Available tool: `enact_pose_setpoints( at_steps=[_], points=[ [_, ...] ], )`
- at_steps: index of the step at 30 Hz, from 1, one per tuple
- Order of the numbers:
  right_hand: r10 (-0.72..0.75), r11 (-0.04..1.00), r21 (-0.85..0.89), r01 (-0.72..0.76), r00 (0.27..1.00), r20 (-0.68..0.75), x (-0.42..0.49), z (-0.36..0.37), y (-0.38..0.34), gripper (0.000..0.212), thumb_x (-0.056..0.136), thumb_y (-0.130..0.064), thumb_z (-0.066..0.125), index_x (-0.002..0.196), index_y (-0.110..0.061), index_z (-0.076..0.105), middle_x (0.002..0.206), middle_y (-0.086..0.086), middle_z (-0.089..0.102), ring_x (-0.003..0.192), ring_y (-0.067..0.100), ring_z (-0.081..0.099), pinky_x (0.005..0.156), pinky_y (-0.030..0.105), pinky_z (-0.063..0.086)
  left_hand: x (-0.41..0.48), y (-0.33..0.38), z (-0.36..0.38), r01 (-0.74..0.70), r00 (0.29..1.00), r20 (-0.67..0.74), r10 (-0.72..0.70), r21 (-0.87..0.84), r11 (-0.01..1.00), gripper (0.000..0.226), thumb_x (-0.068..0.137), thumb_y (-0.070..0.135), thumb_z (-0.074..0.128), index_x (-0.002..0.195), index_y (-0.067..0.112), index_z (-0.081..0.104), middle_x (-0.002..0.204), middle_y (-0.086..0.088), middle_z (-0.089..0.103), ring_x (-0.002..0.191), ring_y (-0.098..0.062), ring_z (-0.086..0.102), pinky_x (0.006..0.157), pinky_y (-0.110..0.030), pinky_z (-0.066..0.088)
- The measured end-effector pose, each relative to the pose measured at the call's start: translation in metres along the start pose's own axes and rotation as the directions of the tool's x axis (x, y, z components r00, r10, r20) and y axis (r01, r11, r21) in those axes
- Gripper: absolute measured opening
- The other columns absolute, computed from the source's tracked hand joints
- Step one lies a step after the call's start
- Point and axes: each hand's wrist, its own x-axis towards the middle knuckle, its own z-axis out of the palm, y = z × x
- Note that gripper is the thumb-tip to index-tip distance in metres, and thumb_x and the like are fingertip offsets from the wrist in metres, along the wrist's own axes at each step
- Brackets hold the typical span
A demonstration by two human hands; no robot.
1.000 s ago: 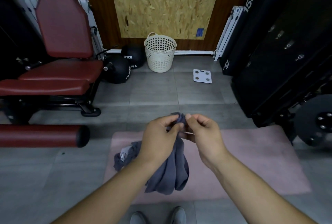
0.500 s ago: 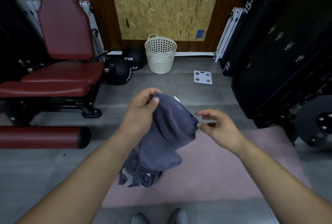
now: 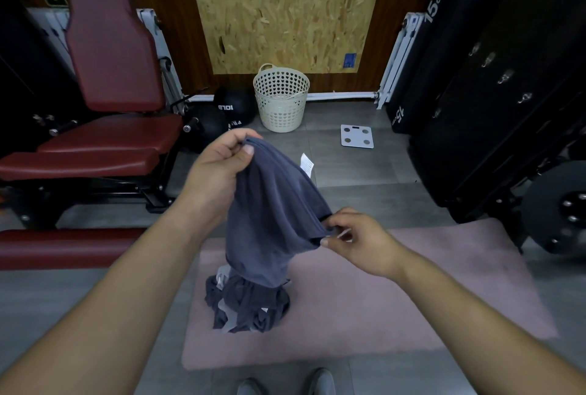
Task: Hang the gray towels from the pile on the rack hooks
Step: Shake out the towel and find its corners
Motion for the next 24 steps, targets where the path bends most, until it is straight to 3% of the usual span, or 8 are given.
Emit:
enact_pose_setpoints(
  at_steps=[2, 4, 12, 14, 18, 21, 24],
  points=[
    [-0.002, 0.999, -0.048, 0.0, 0.999, -0.042, 0.001, -0.002, 0.0, 0.013, 0.088, -0.022, 0.076, 0.081, -0.028, 0.066, 0.09, -0.003, 0.057, 0.078, 0.009, 0.057, 0.075, 0.022, 0.047, 0.002, 0.0, -0.005, -0.01, 1.0, -0.027, 0.01, 0.002, 1.0, 0.021, 0.098, 0.003, 0.045, 0.098, 0.015, 0.064, 0.086, 0.001, 0.067, 0.081, -0.009, 0.061, 0.081, -0.021, 0.049],
    [-0.003, 0.998, -0.06, -0.004, 0.994, -0.11, -0.001, -0.007, -0.002, 0.02, 0.089, -0.023, 0.074, 0.073, -0.017, 0.063, 0.084, 0.0, 0.057, 0.073, 0.011, 0.054, 0.072, 0.026, 0.047, 0.003, -0.002, -0.013, 0.007, 0.996, -0.087, -0.004, 0.031, 1.0, 0.024, 0.099, 0.002, 0.044, 0.098, 0.015, 0.064, 0.086, 0.001, 0.068, 0.082, -0.011, 0.062, 0.081, -0.023, 0.049],
    [-0.077, 0.996, 0.026, 0.091, 0.938, -0.337, -0.011, -0.055, -0.043, 0.012, 0.091, -0.027, 0.071, 0.08, -0.026, 0.069, 0.078, -0.006, 0.07, 0.075, 0.015, 0.066, 0.073, 0.03, 0.053, -0.002, -0.01, -0.022, 0.141, 0.947, -0.317, -0.06, 0.241, 0.96, 0.024, 0.103, -0.001, 0.043, 0.11, 0.006, 0.064, 0.079, 0.004, 0.066, 0.05, 0.007, 0.056, 0.047, -0.005, 0.038],
    [-0.142, 0.987, 0.018, 0.159, 0.922, -0.359, -0.011, -0.061, -0.053, 0.009, 0.092, -0.024, 0.07, 0.084, -0.023, 0.067, 0.077, -0.003, 0.068, 0.071, 0.016, 0.064, 0.068, 0.035, 0.052, -0.002, -0.007, -0.023, 0.162, 0.94, -0.334, -0.075, 0.241, 0.957, 0.023, 0.103, 0.001, 0.044, 0.107, 0.012, 0.065, 0.072, 0.01, 0.068, 0.054, 0.004, 0.057, 0.043, -0.007, 0.039],
    [-0.161, 0.97, 0.088, 0.225, 0.875, -0.456, -0.007, -0.071, -0.067, 0.012, 0.094, -0.018, 0.067, 0.098, -0.027, 0.062, 0.081, -0.004, 0.066, 0.07, 0.027, 0.058, 0.064, 0.038, 0.048, 0.0, -0.003, -0.024, 0.219, 0.939, -0.299, -0.172, 0.134, 0.966, 0.023, 0.105, 0.002, 0.041, 0.106, 0.008, 0.064, 0.098, -0.007, 0.068, 0.087, -0.016, 0.066, 0.066, -0.024, 0.061],
    [-0.116, 0.963, 0.152, 0.222, 0.854, -0.507, -0.004, -0.076, -0.073, 0.014, 0.094, -0.012, 0.067, 0.103, -0.022, 0.064, 0.087, -0.009, 0.067, 0.077, 0.003, 0.062, 0.071, 0.02, 0.049, 0.001, -0.002, -0.022, 0.218, 0.951, -0.253, -0.178, 0.141, 0.966, 0.022, 0.105, 0.002, 0.039, 0.105, 0.006, 0.061, 0.101, -0.014, 0.065, 0.095, -0.021, 0.065, 0.073, -0.027, 0.062],
    [-0.087, 0.961, 0.18, 0.21, 0.847, -0.524, -0.002, -0.079, -0.073, 0.015, 0.095, -0.01, 0.066, 0.108, -0.017, 0.066, 0.095, -0.006, 0.07, 0.086, -0.001, 0.065, 0.078, 0.016, 0.051, 0.003, -0.005, -0.023, 0.185, 0.973, -0.18, -0.146, 0.223, 0.957, 0.017, 0.104, 0.0, 0.04, 0.104, 0.006, 0.056, 0.1, -0.011, 0.061, 0.097, -0.021, 0.061, 0.074, -0.022, 0.06]
  ],
)
